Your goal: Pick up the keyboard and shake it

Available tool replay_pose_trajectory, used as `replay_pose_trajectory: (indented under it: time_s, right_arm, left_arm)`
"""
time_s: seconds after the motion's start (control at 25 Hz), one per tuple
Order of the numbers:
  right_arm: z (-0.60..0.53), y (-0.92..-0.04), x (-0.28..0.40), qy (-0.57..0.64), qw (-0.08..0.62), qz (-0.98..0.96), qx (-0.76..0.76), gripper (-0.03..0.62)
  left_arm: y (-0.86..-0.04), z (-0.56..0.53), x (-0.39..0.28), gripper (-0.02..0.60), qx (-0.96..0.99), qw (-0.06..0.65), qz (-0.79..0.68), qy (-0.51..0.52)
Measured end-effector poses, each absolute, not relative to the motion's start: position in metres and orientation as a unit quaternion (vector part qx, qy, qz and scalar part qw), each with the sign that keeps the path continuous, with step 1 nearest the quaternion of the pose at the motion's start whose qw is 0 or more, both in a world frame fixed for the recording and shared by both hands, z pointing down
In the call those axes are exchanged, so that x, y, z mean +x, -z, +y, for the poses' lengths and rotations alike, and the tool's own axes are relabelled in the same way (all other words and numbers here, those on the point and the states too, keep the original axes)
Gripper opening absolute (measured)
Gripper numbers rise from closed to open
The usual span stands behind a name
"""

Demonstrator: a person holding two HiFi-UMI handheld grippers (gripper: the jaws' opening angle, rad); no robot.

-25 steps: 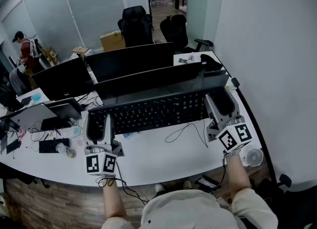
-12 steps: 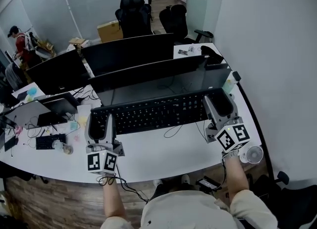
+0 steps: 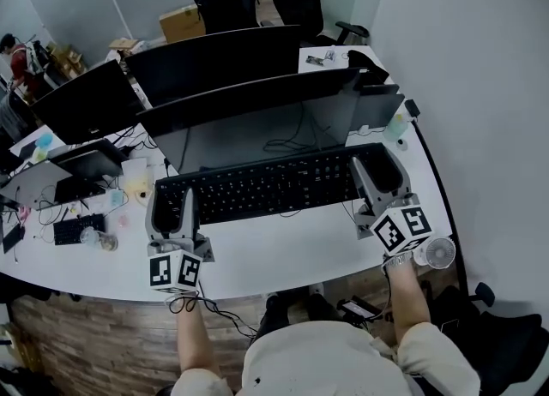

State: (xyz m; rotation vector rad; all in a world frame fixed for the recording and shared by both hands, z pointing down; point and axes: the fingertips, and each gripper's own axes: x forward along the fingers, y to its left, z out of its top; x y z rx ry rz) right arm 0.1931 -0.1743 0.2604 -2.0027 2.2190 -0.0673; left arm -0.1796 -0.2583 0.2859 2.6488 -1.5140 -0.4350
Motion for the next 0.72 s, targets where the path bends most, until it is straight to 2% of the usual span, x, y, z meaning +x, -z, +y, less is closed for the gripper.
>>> replay_pose_trajectory:
  time_s: [0.72]
  right_arm:
    - [-0.183, -0.349, 0.19, 0.102, 0.017, 0.722, -0.684, 0.282]
  left_arm:
    - [-0.384, -0.272, -0.181, 0.302, 0.861, 0.108, -0.49, 0.078]
